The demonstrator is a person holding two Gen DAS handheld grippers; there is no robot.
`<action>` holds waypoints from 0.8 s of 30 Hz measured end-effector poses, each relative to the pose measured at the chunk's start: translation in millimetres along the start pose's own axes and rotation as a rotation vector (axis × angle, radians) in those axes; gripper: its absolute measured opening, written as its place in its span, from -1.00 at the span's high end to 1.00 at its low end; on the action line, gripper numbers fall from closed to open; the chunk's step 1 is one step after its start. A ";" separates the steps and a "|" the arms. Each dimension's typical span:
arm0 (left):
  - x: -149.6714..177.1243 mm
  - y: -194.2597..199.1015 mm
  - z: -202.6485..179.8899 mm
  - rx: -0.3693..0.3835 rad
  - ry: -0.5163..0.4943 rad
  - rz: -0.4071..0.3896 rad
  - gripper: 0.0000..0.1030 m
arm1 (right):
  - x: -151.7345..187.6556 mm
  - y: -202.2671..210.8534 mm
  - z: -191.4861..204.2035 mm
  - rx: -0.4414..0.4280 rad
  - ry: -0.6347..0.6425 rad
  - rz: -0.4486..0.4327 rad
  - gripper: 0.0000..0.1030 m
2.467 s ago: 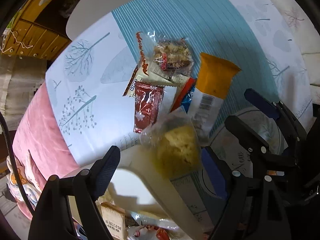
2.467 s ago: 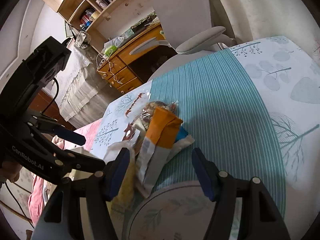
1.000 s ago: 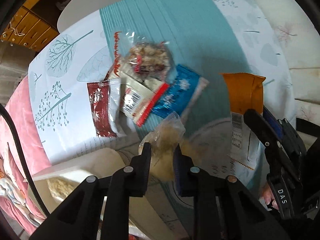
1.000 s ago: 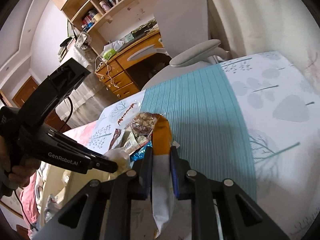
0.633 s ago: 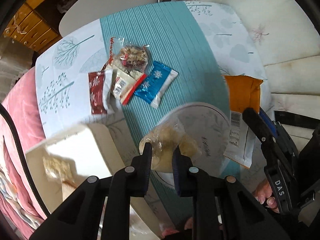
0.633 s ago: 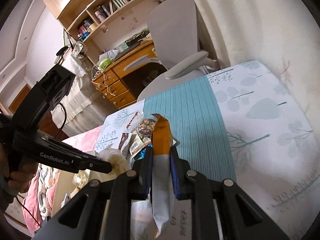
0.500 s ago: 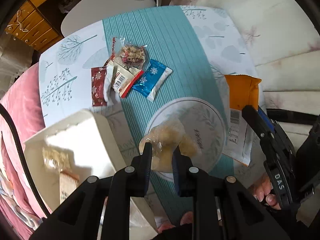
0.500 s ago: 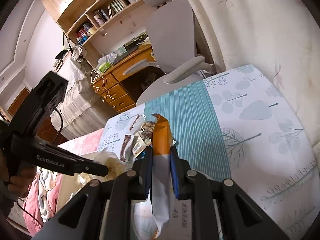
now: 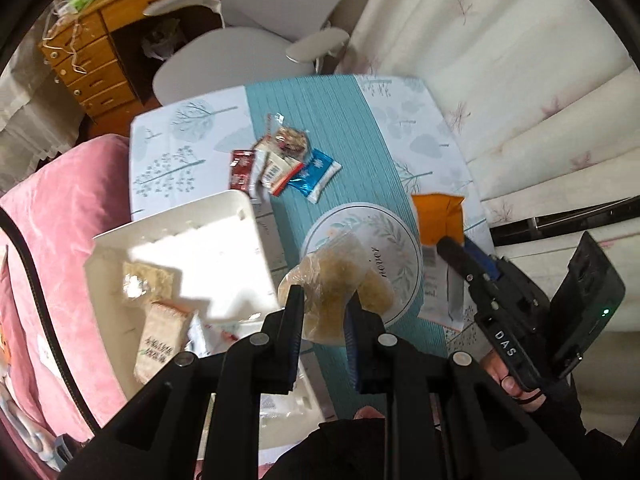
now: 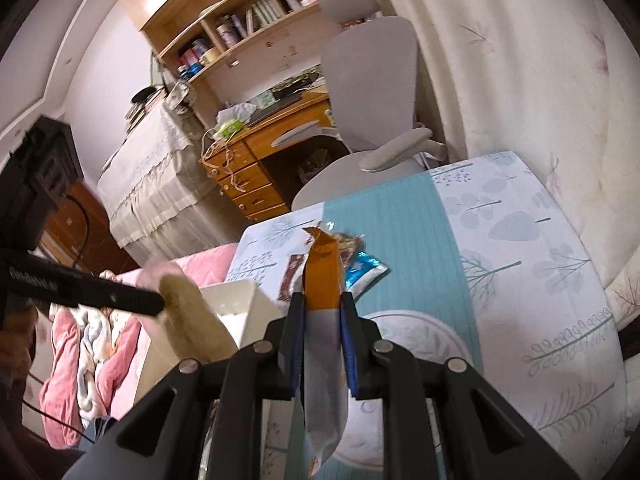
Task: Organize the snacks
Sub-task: 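Carry the pastry bag and orange-white bar over the white tray and release them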
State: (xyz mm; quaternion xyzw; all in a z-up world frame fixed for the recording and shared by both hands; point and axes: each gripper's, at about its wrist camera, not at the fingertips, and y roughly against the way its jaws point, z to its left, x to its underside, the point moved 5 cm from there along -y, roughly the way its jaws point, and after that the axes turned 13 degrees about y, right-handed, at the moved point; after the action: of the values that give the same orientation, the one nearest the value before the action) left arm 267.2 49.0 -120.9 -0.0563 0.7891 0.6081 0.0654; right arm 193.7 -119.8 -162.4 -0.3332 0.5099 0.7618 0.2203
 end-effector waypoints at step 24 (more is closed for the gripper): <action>93.7 35.0 169.9 -0.002 -0.028 0.046 0.67 | 79.3 0.9 169.6 0.044 -0.140 0.081 0.67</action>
State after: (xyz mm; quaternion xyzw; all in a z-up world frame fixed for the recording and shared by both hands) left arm 175.0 221.4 -146.5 -0.0298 0.7886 0.6110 0.0624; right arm 91.1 36.2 -176.2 -0.2533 0.5229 0.7802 0.2316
